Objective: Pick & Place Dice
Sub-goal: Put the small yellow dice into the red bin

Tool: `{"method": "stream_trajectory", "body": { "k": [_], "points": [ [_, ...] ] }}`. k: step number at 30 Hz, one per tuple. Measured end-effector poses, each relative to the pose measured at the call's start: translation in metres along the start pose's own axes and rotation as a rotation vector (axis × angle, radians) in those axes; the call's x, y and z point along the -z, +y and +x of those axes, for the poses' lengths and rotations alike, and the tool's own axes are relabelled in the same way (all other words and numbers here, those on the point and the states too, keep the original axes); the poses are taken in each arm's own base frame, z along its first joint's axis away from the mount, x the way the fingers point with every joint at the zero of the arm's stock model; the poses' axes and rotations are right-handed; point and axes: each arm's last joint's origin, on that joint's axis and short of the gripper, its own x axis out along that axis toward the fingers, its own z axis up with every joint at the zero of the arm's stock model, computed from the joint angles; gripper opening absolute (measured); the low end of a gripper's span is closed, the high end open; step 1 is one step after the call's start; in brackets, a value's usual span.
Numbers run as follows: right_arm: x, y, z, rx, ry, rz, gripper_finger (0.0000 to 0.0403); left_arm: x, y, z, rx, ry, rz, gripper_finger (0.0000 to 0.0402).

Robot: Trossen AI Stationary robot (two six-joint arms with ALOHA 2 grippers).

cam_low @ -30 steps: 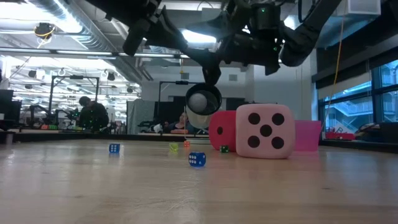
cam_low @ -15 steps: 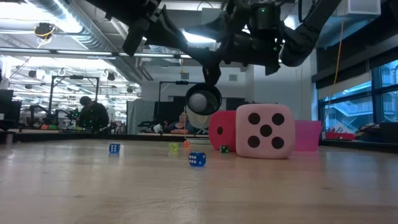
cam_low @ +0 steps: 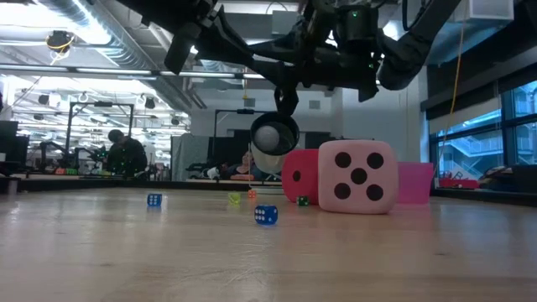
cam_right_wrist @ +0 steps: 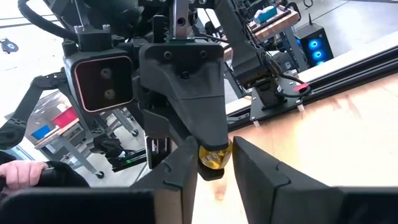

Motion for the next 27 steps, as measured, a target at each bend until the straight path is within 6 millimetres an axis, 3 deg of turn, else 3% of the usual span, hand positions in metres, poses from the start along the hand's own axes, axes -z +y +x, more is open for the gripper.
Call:
{"method": "stream_trajectory", "body": {
  "k": [17,27],
  "points": [
    [0.0020,-0.0009,-0.0004,0.000,0.020,-0.009,0.0042,0.0014,-0.0006,-0.0001,-0.003,0.016,0.006,0.0030],
    [0.0020,-0.0002,0.0001,-0.005,0.021,-0.018,0.0099,0.0000,0.0002,0.0003,-0.002,-0.005,0.000,0.0030]
  ]
}}
